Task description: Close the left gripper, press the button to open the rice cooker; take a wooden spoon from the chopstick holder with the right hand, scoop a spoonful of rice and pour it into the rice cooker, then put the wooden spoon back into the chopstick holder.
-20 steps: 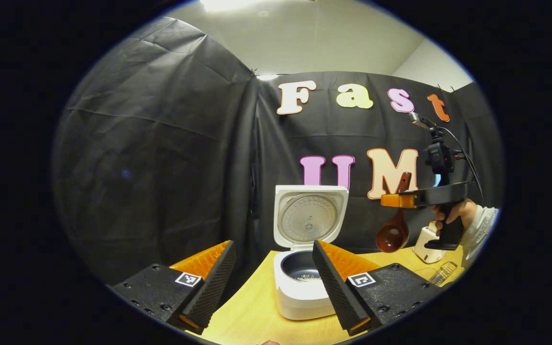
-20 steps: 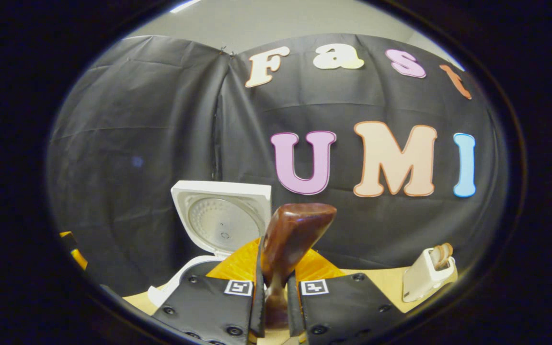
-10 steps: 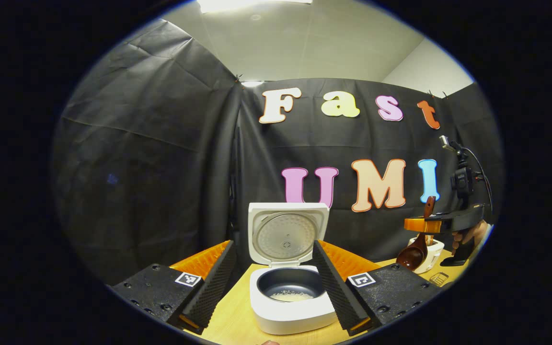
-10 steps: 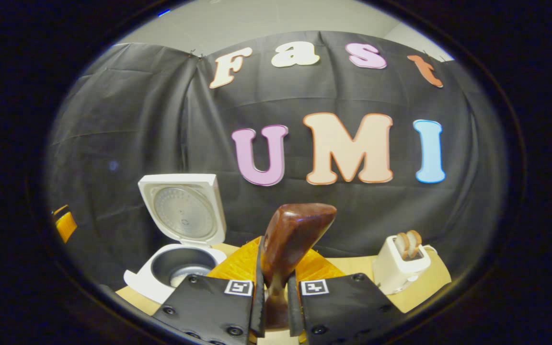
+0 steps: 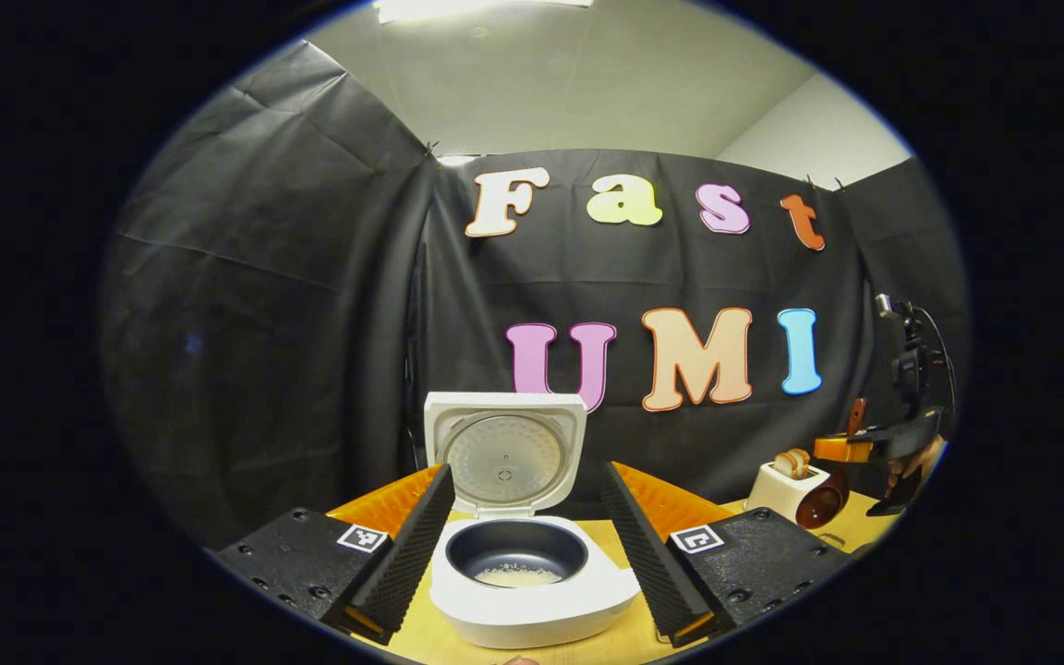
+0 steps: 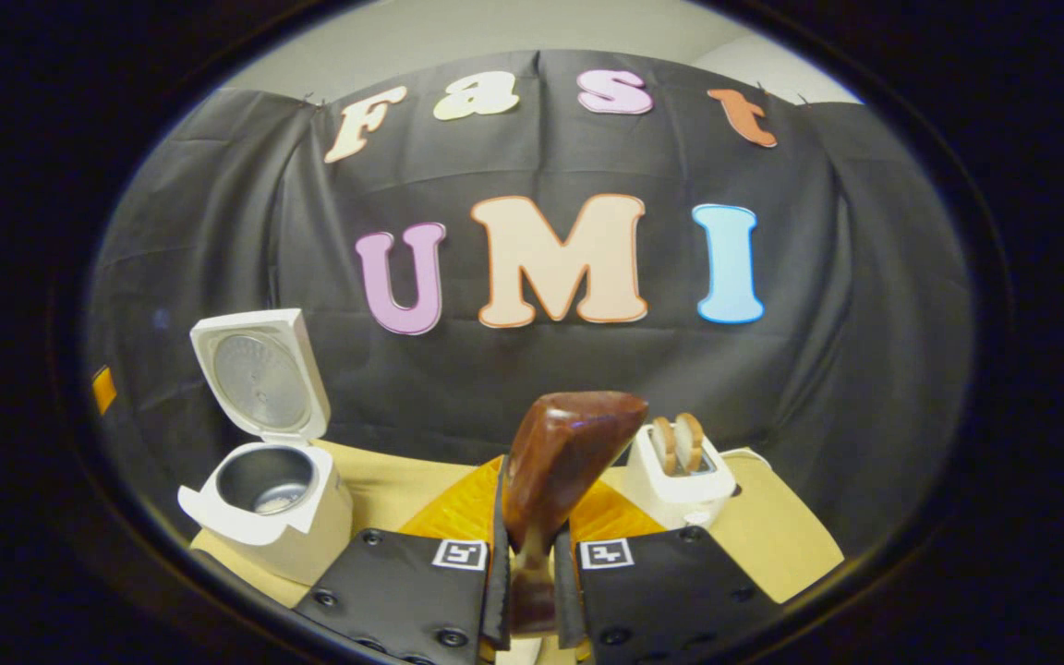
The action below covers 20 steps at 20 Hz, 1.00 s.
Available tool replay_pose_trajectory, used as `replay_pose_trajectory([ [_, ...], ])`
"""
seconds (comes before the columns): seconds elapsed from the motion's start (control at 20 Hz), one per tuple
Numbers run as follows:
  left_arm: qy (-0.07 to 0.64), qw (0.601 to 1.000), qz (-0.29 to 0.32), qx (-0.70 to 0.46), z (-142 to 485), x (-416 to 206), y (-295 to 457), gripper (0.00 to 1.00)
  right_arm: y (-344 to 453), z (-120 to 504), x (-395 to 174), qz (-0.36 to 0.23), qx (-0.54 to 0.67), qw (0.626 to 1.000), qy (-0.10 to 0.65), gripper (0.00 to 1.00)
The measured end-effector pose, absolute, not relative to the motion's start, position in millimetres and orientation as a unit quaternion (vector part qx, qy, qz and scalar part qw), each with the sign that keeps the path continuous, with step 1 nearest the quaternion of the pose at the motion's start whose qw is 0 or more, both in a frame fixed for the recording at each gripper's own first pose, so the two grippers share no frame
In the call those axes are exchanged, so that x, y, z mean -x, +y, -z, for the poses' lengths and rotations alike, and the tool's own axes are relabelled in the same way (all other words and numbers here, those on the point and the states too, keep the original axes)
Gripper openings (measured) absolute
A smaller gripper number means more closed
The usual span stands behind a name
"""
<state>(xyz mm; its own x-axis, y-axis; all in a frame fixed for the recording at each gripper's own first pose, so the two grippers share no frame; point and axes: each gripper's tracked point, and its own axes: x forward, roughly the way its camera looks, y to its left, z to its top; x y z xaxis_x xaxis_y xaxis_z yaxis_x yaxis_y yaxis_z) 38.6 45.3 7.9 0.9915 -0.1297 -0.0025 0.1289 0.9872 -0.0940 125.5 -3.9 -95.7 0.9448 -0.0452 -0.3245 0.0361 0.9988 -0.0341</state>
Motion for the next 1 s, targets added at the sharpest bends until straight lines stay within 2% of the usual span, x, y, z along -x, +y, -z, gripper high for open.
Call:
replay_pose_trajectory([
  [0.05, 0.004, 0.997, 0.066, 0.047, -9, -38, 41, 0.92, -15, 102, -120, 0.029, 0.013, 0.984, 0.173, 0.22],
  [0.55, 0.012, 0.996, 0.079, 0.036, -13, -31, 3, 0.95, -89, 161, -103, 0.078, -0.005, 0.974, 0.214, 0.22],
  [0.95, 0.022, 0.997, 0.07, 0.018, -13, -22, -6, 0.92, -114, 219, -93, 0.093, -0.048, 0.959, 0.262, 0.22],
  [1.0, 0.022, 0.997, 0.068, 0.016, -13, -22, -8, 0.95, -115, 227, -92, 0.094, -0.052, 0.957, 0.268, 0.22],
])
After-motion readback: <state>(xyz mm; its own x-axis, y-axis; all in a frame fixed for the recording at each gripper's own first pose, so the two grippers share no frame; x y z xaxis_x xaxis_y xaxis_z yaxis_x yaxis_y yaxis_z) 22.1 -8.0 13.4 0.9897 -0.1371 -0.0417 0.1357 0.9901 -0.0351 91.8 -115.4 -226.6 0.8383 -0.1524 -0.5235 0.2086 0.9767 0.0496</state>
